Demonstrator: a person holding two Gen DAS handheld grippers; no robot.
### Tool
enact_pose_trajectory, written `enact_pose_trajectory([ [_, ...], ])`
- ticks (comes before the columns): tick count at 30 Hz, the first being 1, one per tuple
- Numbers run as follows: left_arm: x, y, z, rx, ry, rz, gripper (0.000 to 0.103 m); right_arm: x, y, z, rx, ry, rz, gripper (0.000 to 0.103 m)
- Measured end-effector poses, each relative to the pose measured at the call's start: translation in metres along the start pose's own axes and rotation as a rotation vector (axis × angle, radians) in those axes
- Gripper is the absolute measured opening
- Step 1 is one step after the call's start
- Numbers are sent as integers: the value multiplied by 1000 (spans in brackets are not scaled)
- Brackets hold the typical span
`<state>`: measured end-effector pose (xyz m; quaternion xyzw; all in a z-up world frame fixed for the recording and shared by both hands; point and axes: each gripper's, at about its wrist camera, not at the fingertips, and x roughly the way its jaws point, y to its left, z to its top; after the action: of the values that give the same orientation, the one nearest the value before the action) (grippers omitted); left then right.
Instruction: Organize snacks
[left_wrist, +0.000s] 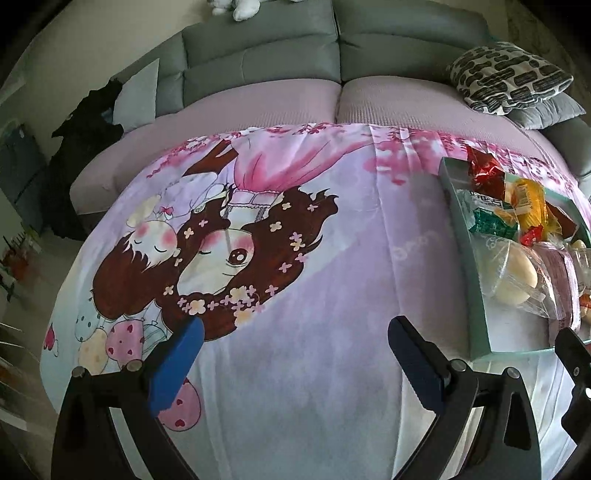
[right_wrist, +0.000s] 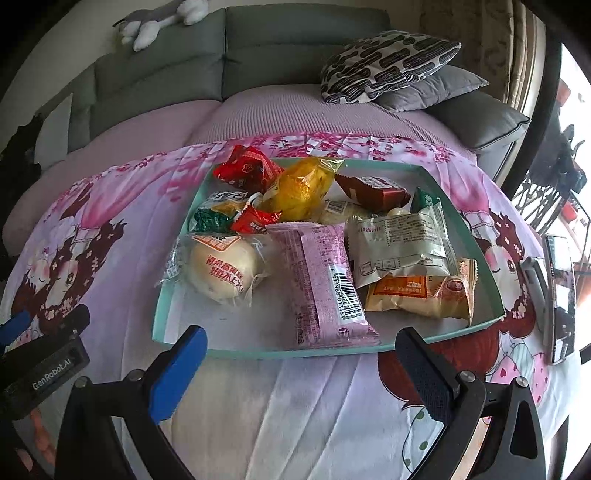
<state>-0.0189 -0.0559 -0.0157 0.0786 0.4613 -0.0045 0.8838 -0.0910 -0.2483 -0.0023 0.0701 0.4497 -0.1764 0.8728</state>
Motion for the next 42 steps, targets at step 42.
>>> enact_pose_trajectory([
  [42,14,-2,-2,24,42,-63,100,10,-4,0,28,21,4,103],
])
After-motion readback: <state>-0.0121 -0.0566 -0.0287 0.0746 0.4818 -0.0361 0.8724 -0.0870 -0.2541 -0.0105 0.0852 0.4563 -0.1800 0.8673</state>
